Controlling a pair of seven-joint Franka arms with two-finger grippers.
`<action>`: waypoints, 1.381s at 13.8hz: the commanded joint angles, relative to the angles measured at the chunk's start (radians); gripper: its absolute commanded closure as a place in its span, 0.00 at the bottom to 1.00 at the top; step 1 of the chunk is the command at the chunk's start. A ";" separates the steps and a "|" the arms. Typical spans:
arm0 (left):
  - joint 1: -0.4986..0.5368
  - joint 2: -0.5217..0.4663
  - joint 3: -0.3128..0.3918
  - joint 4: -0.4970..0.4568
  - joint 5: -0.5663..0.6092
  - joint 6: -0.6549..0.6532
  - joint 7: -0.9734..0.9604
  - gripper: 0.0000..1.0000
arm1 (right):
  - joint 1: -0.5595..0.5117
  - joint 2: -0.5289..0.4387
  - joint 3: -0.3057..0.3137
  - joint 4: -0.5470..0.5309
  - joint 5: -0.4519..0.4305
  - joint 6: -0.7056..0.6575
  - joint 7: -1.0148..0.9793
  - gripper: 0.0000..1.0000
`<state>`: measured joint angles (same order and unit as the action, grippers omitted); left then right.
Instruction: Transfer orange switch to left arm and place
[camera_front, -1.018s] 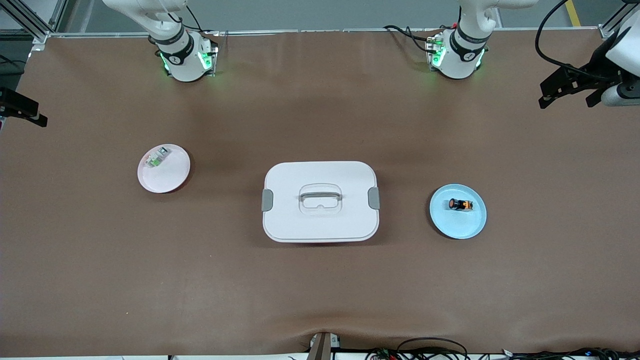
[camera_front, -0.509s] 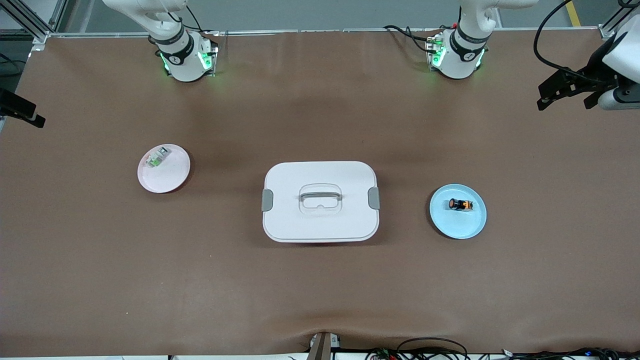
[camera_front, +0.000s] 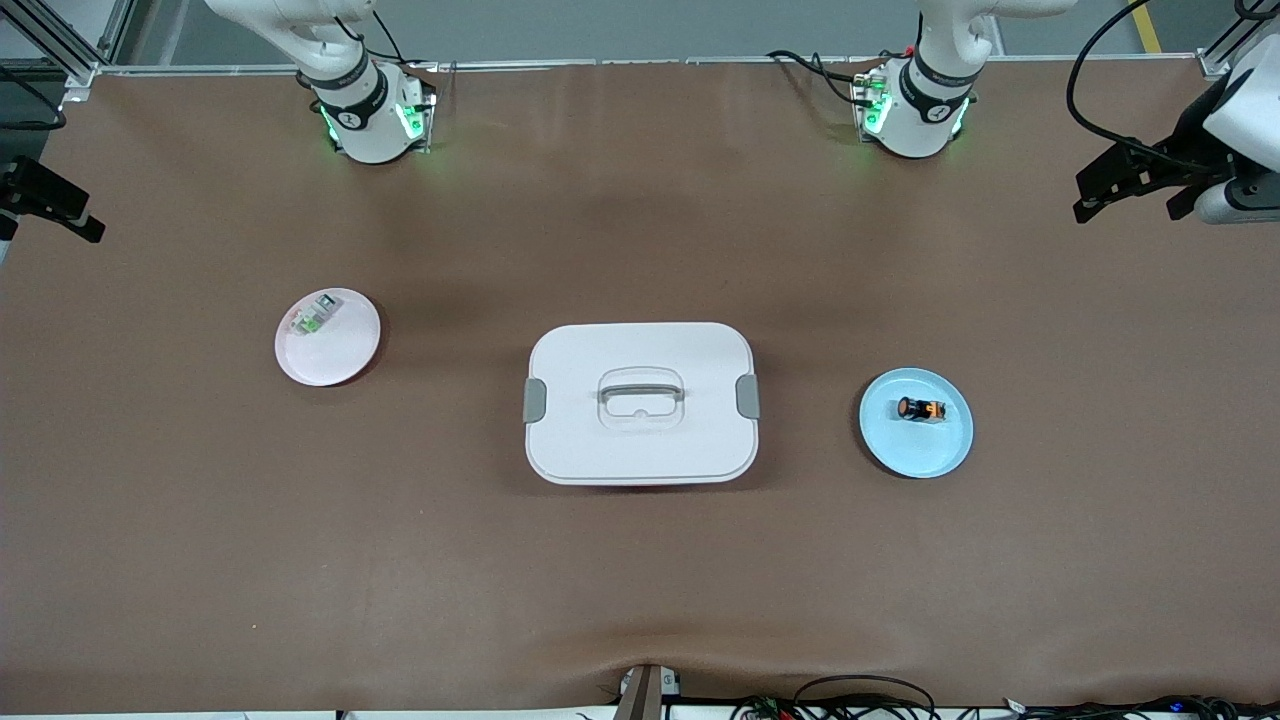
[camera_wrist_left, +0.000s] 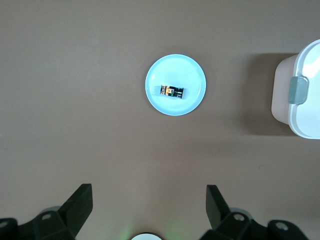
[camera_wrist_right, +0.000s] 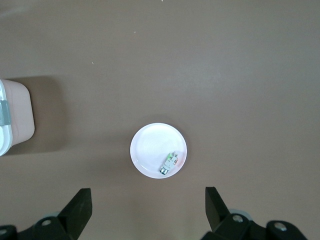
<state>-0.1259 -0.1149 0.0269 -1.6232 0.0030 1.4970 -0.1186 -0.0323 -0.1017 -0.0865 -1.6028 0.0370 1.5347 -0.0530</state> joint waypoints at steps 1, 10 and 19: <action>0.011 -0.003 -0.004 0.009 -0.005 -0.004 0.011 0.00 | -0.006 -0.010 0.042 0.017 -0.029 -0.001 0.015 0.00; 0.014 0.011 0.002 0.028 -0.001 -0.004 0.002 0.00 | -0.009 0.007 0.050 0.058 -0.055 -0.048 0.019 0.00; 0.014 0.009 0.002 0.034 -0.001 -0.020 0.002 0.00 | 0.002 0.016 0.047 0.080 -0.054 -0.056 0.018 0.00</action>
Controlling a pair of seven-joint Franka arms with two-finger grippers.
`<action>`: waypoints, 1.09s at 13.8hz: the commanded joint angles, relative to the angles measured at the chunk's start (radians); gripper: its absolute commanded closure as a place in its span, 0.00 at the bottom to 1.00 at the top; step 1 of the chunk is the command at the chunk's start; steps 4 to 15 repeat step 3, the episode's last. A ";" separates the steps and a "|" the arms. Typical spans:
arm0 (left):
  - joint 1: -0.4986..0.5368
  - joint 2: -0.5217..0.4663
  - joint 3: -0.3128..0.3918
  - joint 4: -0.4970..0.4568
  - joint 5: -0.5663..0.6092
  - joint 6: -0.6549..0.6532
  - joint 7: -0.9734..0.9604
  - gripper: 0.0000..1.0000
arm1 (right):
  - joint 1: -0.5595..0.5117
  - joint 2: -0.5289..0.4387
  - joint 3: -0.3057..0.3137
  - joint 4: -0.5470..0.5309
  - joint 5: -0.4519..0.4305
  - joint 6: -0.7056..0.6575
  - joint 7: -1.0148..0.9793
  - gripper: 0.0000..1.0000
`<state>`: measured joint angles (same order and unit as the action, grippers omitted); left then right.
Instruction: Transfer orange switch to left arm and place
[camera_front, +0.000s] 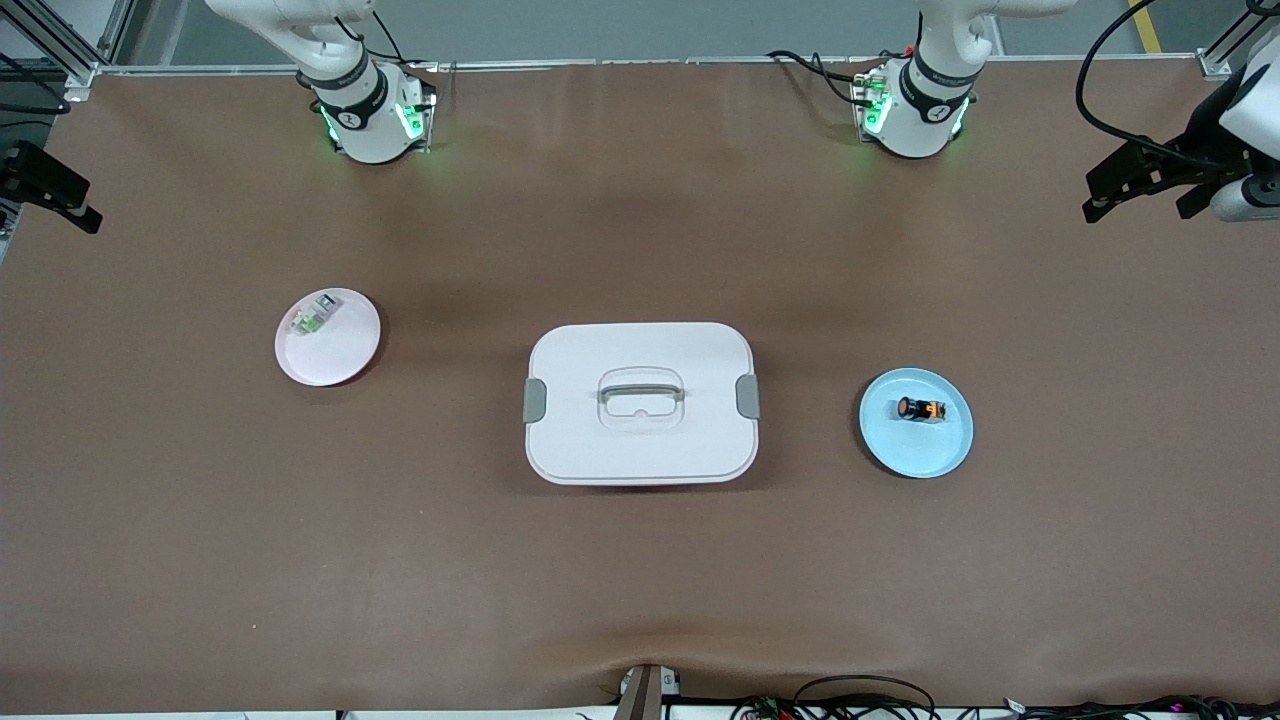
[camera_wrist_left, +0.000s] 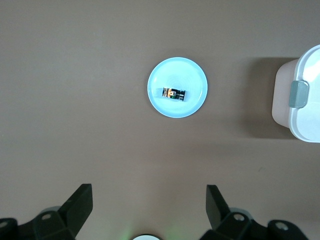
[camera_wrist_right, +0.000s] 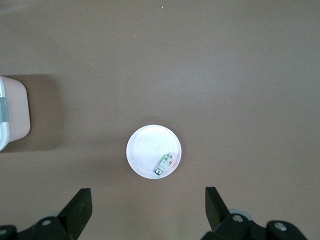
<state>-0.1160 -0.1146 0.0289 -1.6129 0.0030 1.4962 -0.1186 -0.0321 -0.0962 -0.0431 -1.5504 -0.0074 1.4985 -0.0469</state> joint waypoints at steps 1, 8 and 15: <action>0.004 0.009 0.000 0.024 -0.001 -0.019 0.000 0.00 | 0.000 0.010 0.003 0.027 -0.008 -0.020 0.012 0.00; 0.004 0.009 0.000 0.024 -0.003 -0.019 0.000 0.00 | -0.003 0.010 0.003 0.027 -0.006 -0.021 0.010 0.00; 0.004 0.009 0.000 0.024 -0.003 -0.019 0.000 0.00 | -0.003 0.010 0.003 0.027 -0.006 -0.021 0.010 0.00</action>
